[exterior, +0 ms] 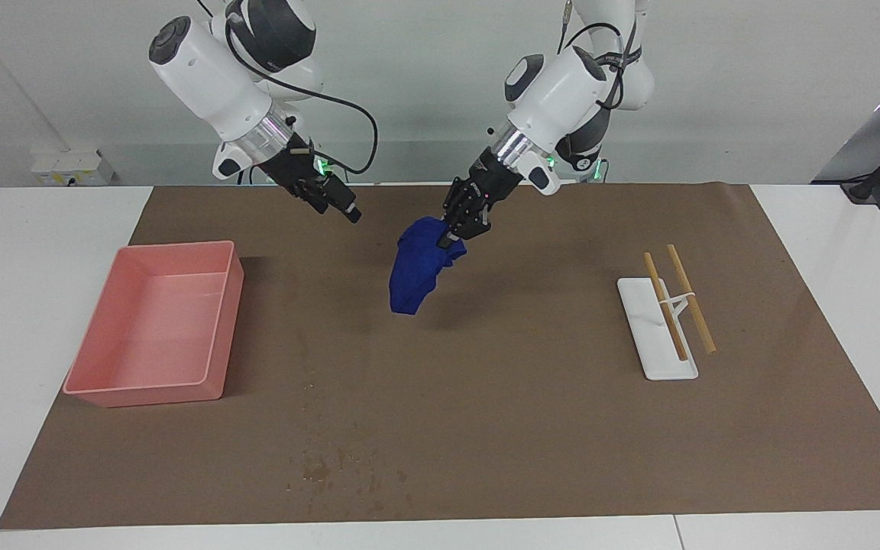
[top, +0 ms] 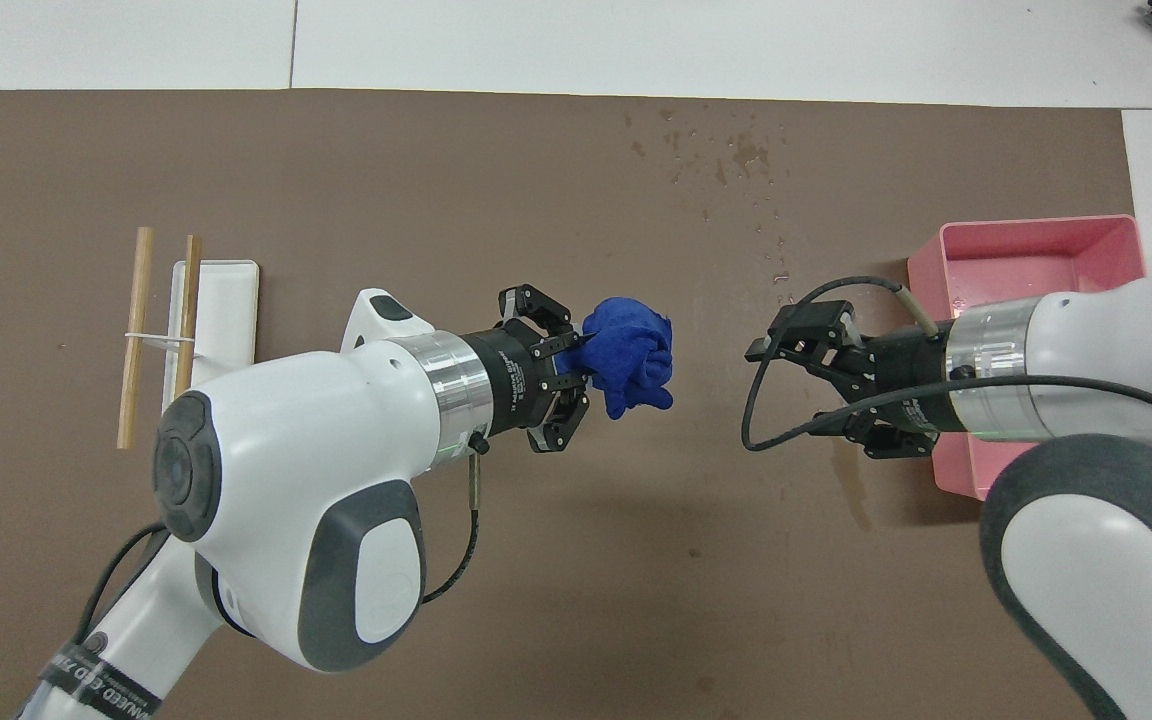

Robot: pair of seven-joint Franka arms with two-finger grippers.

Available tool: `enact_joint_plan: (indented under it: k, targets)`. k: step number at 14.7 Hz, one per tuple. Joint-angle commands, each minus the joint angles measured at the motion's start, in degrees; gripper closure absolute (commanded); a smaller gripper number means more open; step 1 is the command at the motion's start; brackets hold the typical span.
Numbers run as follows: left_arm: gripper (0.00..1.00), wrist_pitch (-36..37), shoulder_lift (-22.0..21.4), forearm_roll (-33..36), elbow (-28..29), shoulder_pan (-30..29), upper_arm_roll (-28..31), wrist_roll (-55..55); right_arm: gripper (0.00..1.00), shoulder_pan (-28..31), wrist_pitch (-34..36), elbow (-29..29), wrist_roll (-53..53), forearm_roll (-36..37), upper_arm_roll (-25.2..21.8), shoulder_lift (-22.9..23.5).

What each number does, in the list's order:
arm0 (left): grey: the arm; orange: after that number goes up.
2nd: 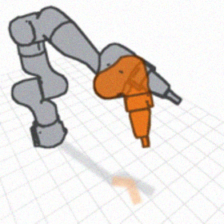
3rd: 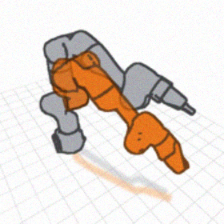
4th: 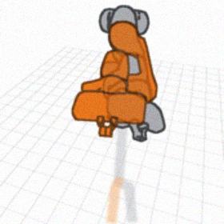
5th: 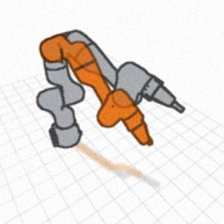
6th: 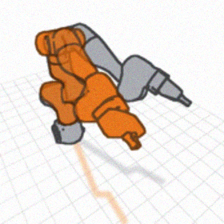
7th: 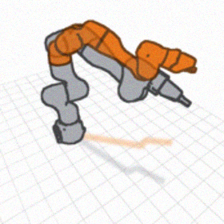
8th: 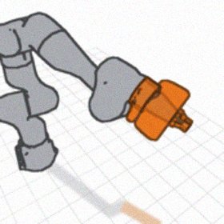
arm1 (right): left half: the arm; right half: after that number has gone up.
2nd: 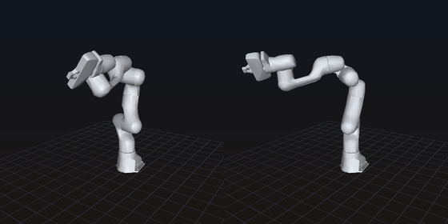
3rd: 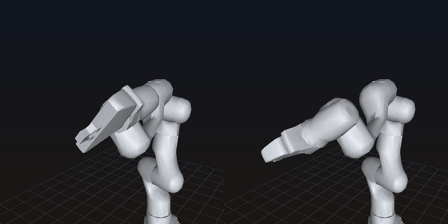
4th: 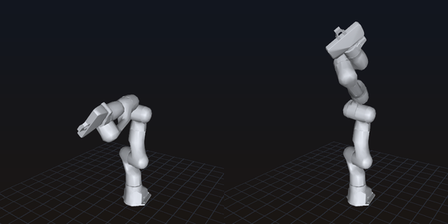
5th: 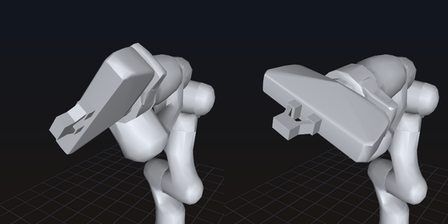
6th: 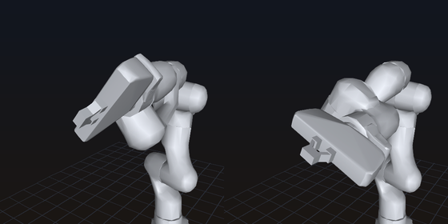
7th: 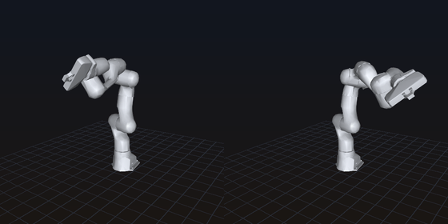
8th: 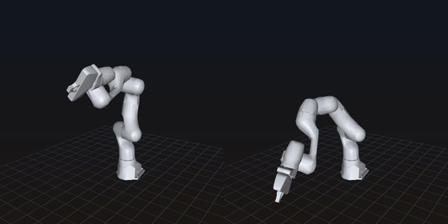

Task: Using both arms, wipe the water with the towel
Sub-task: 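Carry the cloth toward the center while the right gripper reaches it, then grasp the blue cloth with the right gripper from the left gripper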

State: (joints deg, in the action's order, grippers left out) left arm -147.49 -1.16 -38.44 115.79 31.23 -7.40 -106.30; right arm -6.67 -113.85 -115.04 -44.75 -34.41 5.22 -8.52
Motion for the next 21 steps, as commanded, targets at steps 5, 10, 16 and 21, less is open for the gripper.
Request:
enact_joint_plan:
  k: [5,10,16,21]
  targets:
    - [1.00,-4.4,-0.6,-1.3,0.4,5.2,0.9,-5.2,0.00,-6.3,-16.0,-0.7,-24.7,-15.2,0.1,3.9]
    - [1.00,-4.4,-1.6,-1.3,0.1,6.6,0.8,-7.7,0.00,-9.6,-18.3,-1.4,-25.5,-16.7,0.1,5.9]
    - [1.00,-4.8,-1.6,-1.3,-0.5,6.7,0.8,-8.3,0.00,-9.9,-18.7,-1.9,-23.7,-16.7,0.1,7.0]
    - [1.00,-4.9,-1.6,-1.2,-0.5,6.7,0.8,-7.9,0.79,-10.6,-20.1,-2.9,-16.3,-16.7,0.1,7.1]
